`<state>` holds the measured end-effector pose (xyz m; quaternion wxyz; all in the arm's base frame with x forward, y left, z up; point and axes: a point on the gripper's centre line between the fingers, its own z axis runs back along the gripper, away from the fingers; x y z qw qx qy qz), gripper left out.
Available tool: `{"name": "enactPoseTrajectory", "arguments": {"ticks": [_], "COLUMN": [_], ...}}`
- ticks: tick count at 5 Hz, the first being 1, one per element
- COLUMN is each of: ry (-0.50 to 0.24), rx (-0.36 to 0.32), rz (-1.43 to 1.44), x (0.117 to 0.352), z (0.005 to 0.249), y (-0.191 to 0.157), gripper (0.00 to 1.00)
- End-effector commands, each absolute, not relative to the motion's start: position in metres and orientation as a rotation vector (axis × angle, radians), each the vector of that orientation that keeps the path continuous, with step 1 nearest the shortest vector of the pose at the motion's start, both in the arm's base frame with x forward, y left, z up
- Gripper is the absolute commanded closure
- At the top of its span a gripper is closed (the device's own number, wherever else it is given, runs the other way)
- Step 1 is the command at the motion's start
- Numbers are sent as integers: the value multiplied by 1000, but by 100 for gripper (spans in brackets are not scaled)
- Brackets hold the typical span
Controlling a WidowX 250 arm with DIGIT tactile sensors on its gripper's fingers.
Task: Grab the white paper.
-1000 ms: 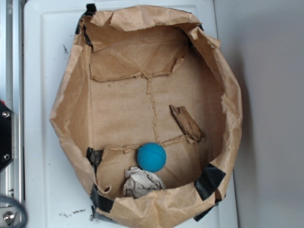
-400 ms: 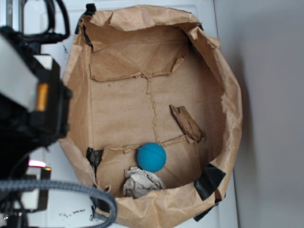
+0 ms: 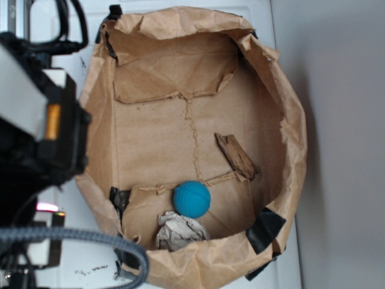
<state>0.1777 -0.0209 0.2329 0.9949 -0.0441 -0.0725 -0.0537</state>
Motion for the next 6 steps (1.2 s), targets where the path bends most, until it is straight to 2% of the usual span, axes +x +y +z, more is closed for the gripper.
{"name": "enactPoseTrajectory", "arguments": {"ticks": [1, 2, 3, 4, 5, 6], "ry": [63, 80, 105, 44, -34, -76], "rx": [62, 105, 183, 210, 135, 62], "rz": [-604, -853, -968, -1087, -1213, -1291], "x": [231, 252, 267, 275, 270, 261], "z": [208, 200, 177, 141, 126, 125], "y": [10, 29, 38, 31, 1, -23], "gripper": [0, 0, 0, 0, 0, 0]}}
